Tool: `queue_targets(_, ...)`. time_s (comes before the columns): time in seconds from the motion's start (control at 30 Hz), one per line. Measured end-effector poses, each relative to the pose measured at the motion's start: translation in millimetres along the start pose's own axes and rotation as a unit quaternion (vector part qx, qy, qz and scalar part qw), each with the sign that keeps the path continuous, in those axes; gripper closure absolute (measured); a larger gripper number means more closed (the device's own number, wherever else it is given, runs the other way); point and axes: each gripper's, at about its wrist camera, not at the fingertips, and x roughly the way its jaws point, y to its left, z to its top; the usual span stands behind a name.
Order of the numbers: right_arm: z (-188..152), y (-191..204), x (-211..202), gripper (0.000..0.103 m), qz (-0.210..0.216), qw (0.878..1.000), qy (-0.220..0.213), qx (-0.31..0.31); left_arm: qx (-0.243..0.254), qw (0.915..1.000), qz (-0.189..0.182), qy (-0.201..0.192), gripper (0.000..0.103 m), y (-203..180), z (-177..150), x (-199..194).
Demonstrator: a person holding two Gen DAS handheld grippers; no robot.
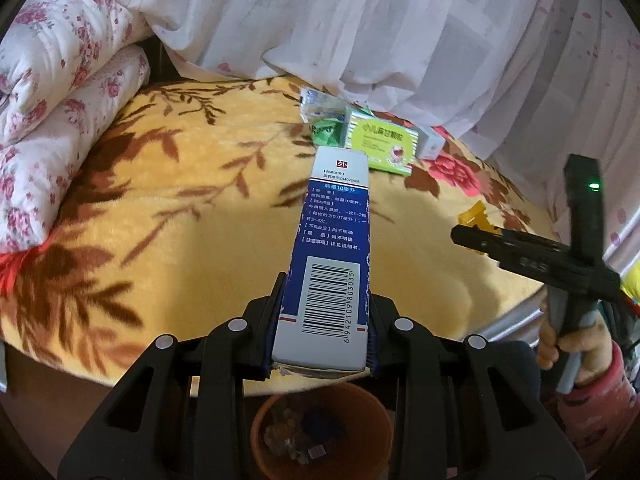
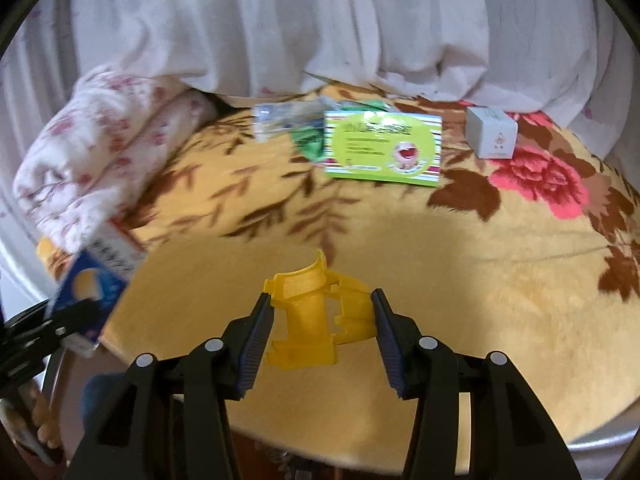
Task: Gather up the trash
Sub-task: 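Carry the tube box and yellow clip over the orange bucket and release both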
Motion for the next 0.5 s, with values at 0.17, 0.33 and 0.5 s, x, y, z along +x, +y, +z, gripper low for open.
queue_targets(0.17, -26.5, 22.7, -35.6, 0.053, 0.008, 0.999, -0.016, -0.028, 0.007, 1.0, -0.003, 0.001, 0.072, -8.9, -22.0, -14.1)
queue_targets(0.33, -58.0, 42.8, -57.8, 0.053, 0.007, 0.998, -0.012, -0.063, 0.031, 0.9992, -0.005, 0.023, 0.072, -21.8, -51.9, -22.3)
queue_targets(0.5, -86.0, 51.0, -65.3, 0.053, 0.002, 0.997, 0.0, -0.083, 0.054, 0.9971, -0.007, 0.053, 0.072, -31.3, -82.3, -22.8)
